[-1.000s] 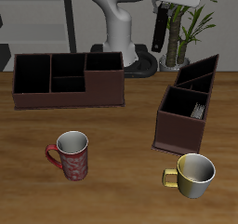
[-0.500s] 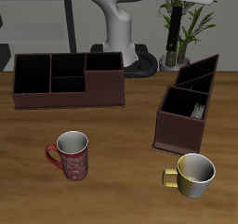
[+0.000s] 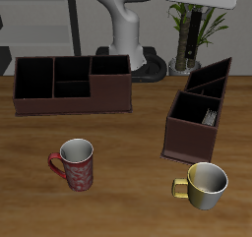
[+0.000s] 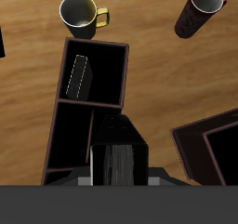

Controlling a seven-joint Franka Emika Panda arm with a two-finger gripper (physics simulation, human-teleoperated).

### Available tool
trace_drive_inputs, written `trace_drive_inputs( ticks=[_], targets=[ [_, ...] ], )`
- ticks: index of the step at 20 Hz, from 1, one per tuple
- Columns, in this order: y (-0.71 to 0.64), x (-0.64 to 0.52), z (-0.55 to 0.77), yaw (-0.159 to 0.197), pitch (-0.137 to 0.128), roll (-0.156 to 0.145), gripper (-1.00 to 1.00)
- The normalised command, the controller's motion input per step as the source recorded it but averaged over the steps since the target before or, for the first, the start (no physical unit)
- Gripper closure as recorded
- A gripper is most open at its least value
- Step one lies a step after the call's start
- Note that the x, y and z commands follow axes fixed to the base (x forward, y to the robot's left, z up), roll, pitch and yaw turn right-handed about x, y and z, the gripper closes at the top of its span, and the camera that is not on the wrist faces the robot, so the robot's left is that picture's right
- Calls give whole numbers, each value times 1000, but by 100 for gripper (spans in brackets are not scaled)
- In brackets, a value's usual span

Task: Place the yellow book into the left desk caddy's right compartment and place the black book into the left desk caddy's back compartment

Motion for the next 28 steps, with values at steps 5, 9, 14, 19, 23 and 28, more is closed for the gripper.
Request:
trace_drive_inputs(
  ticks=[5,9,14,19,23,28],
  targets=[
    [330,11,-153,16,13,57,100],
    [159,58,-87,-23,19,17,100],
    [20,53,-5,-2,-7,3,100],
    [92,127,-62,-22,18,-18,100],
    [144,54,-87,-12,15,12,100],
    [217,-34,-59,-4,15,21,100]
  ],
)
